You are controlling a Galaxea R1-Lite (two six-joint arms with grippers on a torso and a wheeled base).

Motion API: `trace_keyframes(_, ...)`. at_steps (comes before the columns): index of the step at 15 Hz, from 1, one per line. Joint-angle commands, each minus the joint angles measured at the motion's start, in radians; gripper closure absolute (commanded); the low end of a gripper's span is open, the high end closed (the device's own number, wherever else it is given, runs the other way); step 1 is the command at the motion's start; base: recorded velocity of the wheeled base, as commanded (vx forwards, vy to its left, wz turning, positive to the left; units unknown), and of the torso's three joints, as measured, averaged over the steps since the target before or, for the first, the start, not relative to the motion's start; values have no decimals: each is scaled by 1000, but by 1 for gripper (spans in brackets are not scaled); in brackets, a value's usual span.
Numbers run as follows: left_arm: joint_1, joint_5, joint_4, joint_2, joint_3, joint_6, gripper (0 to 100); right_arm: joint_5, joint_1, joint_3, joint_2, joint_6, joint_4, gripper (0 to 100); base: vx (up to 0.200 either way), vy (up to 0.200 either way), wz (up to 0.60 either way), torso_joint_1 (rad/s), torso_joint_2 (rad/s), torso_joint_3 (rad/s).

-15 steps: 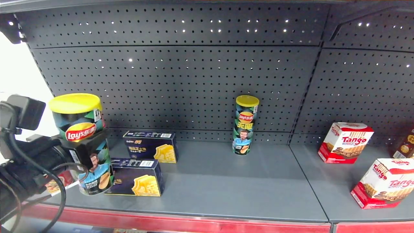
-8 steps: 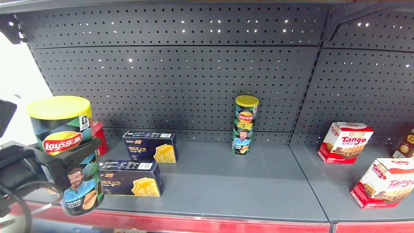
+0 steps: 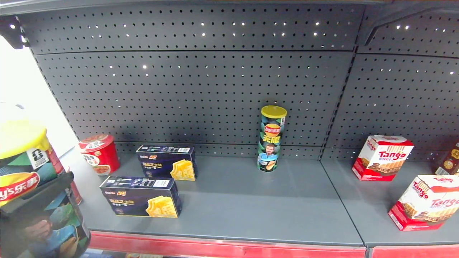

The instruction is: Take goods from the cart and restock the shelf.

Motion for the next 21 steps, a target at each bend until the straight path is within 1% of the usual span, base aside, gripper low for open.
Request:
trace_keyframes(1,-55,5,1,-77,30,16,100,0,0,0,0,0,0,0,0,0,0,0,0,0)
trace_keyframes(2,-61,5,1,-90,42,36,100,0,0,0,0,0,0,0,0,0,0,0,0,0)
trace_keyframes(3,-61,5,1,-97,53,45,100,0,0,0,0,0,0,0,0,0,0,0,0,0)
trace_keyframes(5,-59,5,1,-109,74,45,100,0,0,0,0,0,0,0,0,0,0,0,0,0)
trace_keyframes(13,-53,8,3,-124,100,44,100,0,0,0,0,-2,0,0,0,0,0,0,0,0)
trace_keyframes(14,-51,15,3,-123,96,44,100,0,0,0,0,-2,0,0,0,0,0,0,0,0)
trace_keyframes(16,-44,61,1,-115,91,42,100,2,0,0,0,-2,0,0,0,0,0,0,0,0)
trace_keyframes(20,-45,63,0,-118,150,44,100,19,0,0,0,-13,-1,0,0,0,0,0,0,0)
trace_keyframes(21,-45,63,-5,-115,131,42,100,65,3,-26,0,-20,-20,0,0,0,0,0,0,0)
